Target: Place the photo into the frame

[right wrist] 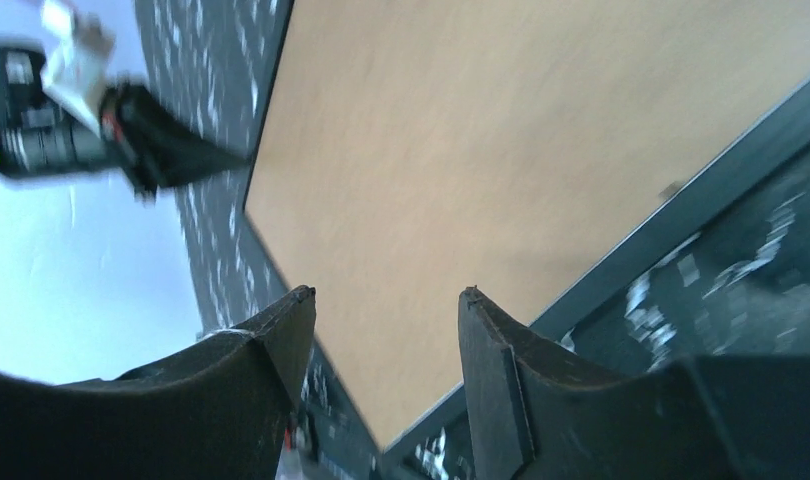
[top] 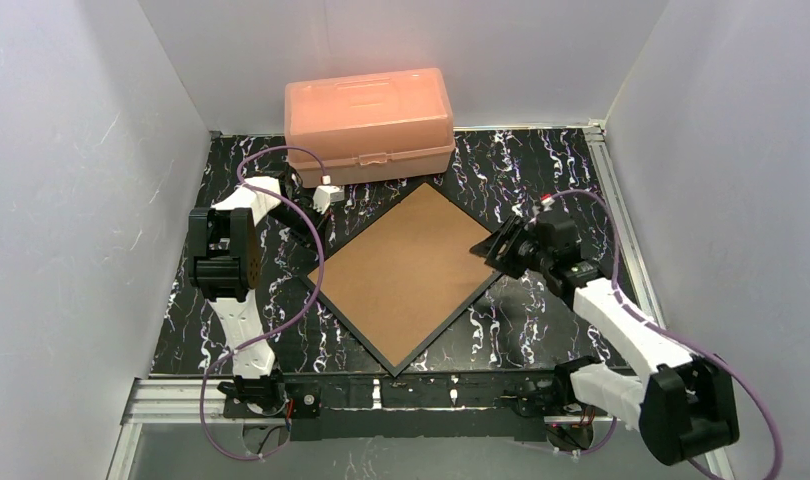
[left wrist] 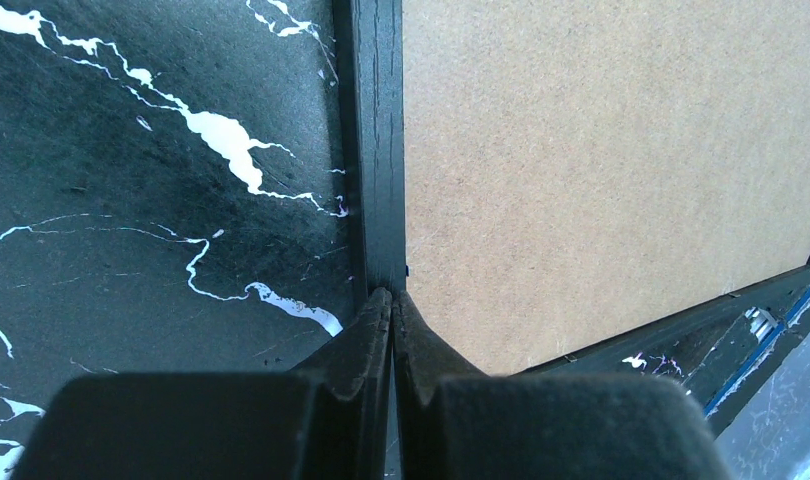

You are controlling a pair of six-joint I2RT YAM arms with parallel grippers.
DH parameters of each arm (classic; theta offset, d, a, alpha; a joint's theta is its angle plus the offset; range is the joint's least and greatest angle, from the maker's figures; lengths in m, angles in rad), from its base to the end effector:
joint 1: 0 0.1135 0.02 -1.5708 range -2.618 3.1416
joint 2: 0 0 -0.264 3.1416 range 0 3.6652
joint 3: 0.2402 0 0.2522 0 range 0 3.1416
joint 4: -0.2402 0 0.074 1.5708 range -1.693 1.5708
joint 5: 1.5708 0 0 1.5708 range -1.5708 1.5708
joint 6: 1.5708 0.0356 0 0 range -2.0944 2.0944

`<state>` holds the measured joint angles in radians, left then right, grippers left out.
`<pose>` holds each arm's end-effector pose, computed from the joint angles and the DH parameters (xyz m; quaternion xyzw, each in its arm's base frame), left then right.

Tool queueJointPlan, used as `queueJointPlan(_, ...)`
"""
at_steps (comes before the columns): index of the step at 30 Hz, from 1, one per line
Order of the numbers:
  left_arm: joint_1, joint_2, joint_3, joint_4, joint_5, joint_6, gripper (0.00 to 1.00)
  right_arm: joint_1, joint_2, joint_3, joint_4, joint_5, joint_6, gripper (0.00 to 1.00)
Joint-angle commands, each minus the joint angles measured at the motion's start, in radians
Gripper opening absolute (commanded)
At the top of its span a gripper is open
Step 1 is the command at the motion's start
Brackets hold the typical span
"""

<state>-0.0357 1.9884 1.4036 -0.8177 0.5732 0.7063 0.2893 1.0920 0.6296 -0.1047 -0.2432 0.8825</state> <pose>0.3809 -0.0329 0.1672 0.3687 0.8822 -0.2395 0.1688 0.2237 0.0755 0.2339 0.1985 0.8493 0.3526 0.3391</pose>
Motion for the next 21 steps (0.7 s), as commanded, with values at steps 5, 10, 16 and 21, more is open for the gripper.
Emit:
queueJointPlan(5,0.000,0.035,-0.001,-0.040,-0.074,0.032,0.00,0.353,-0.033,-0.141,-0.040,-0.034,0.139,0.63)
queueJointPlan(10,0.000,0.045,0.012,-0.052,-0.066,0.032,0.00,0.488,0.101,-0.139,0.136,-0.101,0.154,0.64)
queueJointPlan(16,-0.001,0.056,0.021,-0.054,-0.061,0.032,0.00,0.601,0.277,-0.080,0.278,-0.191,0.159,0.62)
queueJointPlan(21,0.000,0.055,0.021,-0.056,-0.052,0.027,0.00,0.629,0.320,-0.106,0.383,-0.269,0.198,0.61)
